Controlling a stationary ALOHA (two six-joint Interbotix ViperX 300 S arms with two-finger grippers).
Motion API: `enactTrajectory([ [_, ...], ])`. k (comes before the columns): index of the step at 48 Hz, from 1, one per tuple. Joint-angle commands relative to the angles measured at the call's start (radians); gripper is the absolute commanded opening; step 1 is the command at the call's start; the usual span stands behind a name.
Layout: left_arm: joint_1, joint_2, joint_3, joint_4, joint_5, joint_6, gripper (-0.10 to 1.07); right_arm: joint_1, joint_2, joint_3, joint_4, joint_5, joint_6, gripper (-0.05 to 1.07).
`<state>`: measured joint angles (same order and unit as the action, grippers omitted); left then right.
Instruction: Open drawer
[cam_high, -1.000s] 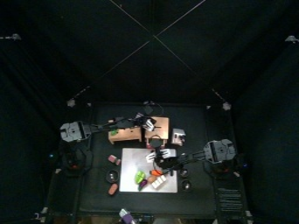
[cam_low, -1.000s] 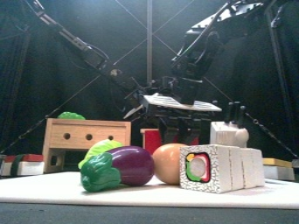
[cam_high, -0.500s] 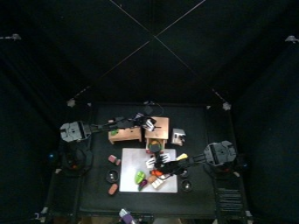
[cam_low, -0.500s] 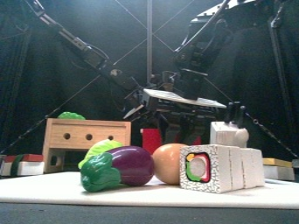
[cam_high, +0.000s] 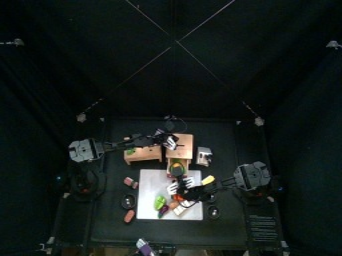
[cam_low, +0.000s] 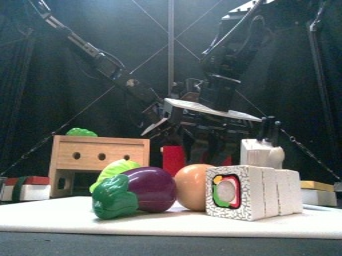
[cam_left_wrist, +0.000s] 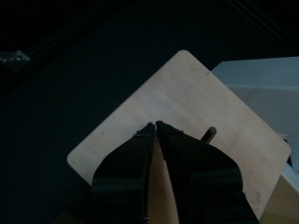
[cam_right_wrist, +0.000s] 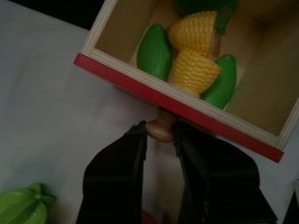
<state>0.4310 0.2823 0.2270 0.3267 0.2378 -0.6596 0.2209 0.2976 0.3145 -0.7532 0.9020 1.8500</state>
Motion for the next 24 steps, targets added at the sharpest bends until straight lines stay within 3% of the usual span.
enactTrajectory([
  [1, 0.006, -0.003, 0.015, -0.002, 0.023, 0.000, 0.58, 0.005, -0.020, -0.006, -0.003, 0.005, 0.000, 0.58],
  [10, 0.006, -0.003, 0.014, -0.002, 0.023, 0.000, 0.58, 0.005, -0.020, -0.002, -0.005, 0.005, -0.002, 0.60],
  [24, 0.006, -0.006, 0.015, -0.002, 0.023, -0.002, 0.58, 0.006, -0.021, -0.003, -0.005, 0.003, -0.002, 0.75],
])
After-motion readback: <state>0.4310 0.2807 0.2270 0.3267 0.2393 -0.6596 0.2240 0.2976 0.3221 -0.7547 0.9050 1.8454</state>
